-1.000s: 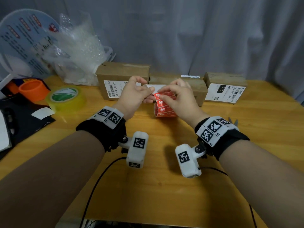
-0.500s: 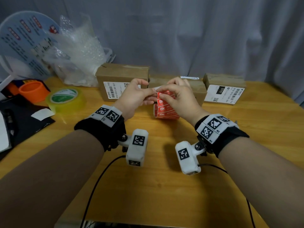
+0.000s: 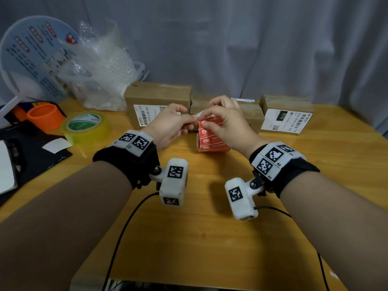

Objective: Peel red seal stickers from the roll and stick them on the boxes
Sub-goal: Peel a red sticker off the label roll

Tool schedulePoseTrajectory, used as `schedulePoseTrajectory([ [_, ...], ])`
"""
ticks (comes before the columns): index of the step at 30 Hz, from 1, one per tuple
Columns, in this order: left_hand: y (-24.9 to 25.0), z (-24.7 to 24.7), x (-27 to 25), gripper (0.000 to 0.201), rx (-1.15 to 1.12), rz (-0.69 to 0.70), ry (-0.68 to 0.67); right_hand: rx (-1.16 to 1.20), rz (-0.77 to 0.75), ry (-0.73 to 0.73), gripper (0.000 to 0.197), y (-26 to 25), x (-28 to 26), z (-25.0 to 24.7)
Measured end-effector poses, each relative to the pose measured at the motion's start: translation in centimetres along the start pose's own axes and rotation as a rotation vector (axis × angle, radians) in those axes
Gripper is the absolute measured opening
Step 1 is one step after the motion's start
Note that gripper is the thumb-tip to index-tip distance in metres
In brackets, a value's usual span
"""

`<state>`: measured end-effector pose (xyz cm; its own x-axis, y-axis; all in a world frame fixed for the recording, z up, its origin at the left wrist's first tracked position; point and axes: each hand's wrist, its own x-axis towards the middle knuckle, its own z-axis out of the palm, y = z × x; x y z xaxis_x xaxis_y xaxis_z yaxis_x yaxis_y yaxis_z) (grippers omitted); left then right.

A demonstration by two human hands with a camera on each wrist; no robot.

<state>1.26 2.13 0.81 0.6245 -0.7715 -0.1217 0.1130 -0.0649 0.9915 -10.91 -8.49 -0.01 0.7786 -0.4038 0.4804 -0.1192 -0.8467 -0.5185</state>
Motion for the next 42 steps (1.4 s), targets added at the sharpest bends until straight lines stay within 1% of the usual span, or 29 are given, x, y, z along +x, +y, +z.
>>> schedulePoseTrajectory([
  [5,0.19,-0.07,-0.03,0.025,-0.054,-0.028,-0.008,-0.005,-0.002,-0.019,0.016,-0.06,0.00,-0.18],
  [13,0.17,-0.06,0.13,0.026,-0.050,-0.037,-0.019,-0.017,-0.011,-0.024,0.015,-0.25,-0.04,-0.39],
  [18,0.32,0.07,0.31,0.025,-0.035,-0.039,-0.001,-0.023,-0.022,-0.031,0.020,-0.25,-0.05,-0.46],
  [23,0.18,-0.04,0.67,0.021,-0.024,-0.053,-0.029,-0.007,-0.009,-0.025,0.015,-0.18,-0.04,-0.62],
  [26,0.00,-0.05,0.81,0.023,-0.024,-0.057,-0.023,-0.016,-0.005,-0.034,0.013,-0.17,-0.11,-0.71],
  [29,-0.04,0.07,0.78,0.021,0.001,-0.056,-0.024,-0.040,0.003,-0.068,0.011,-0.20,-0.12,-0.61],
  [34,0.05,0.19,0.32,0.022,0.081,-0.040,-0.042,-0.131,0.013,-0.220,0.008,-0.26,0.22,-0.79],
  [36,0.00,0.19,0.24,0.022,0.077,-0.045,-0.047,-0.158,0.000,-0.252,0.008,-0.31,0.25,-0.87],
  [38,-0.08,0.13,0.32,0.019,0.043,-0.054,-0.039,-0.132,-0.003,-0.223,0.008,-0.33,0.17,-0.80],
  [42,-0.13,0.04,0.51,0.017,-0.059,-0.072,-0.016,-0.066,-0.003,-0.092,0.016,-0.05,-0.21,-0.52],
])
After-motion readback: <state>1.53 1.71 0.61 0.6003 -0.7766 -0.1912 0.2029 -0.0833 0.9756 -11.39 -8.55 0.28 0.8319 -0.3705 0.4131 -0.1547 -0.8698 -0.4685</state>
